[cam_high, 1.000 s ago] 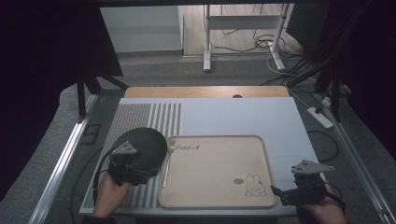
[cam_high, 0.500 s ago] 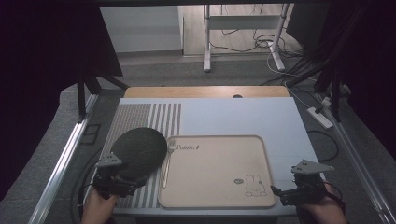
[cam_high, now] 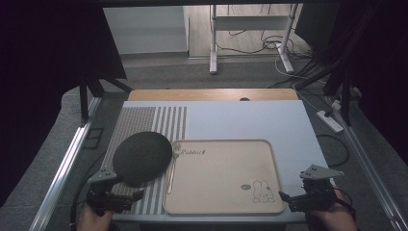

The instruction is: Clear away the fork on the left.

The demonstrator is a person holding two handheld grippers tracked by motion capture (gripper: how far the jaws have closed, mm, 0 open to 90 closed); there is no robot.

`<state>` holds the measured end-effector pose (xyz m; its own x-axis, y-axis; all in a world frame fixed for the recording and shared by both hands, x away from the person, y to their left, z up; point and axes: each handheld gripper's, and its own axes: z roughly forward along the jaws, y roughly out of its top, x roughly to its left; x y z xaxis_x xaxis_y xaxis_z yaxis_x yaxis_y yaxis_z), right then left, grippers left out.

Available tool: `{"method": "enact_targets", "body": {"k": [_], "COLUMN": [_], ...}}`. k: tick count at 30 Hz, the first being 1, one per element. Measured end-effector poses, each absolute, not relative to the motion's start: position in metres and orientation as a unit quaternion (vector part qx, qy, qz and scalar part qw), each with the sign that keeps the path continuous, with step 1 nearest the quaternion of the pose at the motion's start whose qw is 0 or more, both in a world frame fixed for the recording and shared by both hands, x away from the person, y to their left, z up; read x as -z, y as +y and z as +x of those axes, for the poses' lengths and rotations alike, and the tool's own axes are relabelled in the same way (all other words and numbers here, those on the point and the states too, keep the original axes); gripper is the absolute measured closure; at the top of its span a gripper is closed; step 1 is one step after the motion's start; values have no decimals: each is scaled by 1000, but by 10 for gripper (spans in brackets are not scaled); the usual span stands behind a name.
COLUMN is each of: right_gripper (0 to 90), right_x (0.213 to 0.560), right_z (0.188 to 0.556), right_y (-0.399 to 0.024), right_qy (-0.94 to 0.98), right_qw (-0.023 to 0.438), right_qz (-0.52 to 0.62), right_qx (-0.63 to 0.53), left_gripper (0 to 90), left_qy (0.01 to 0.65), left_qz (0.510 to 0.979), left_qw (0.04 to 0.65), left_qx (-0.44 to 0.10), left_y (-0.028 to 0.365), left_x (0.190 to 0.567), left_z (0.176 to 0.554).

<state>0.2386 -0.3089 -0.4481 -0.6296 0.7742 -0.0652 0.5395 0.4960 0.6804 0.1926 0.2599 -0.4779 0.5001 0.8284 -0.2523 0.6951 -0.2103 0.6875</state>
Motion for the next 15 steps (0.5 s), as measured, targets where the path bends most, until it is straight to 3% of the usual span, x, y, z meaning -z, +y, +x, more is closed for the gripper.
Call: {"method": "enact_targets", "body": {"k": [15], "right_gripper": [0], "right_x": [449], "right_z": [238], "right_y": [-308], "right_qy": [847], "right_qw": [187], "right_qz": [388], "right_qx": [-311], "left_gripper": [0], "left_qy": [496], "left_qz": [776], "left_qw": [380], "left_qx": [-85], "left_y": [262], "left_x": [476], "left_z": [184]}}
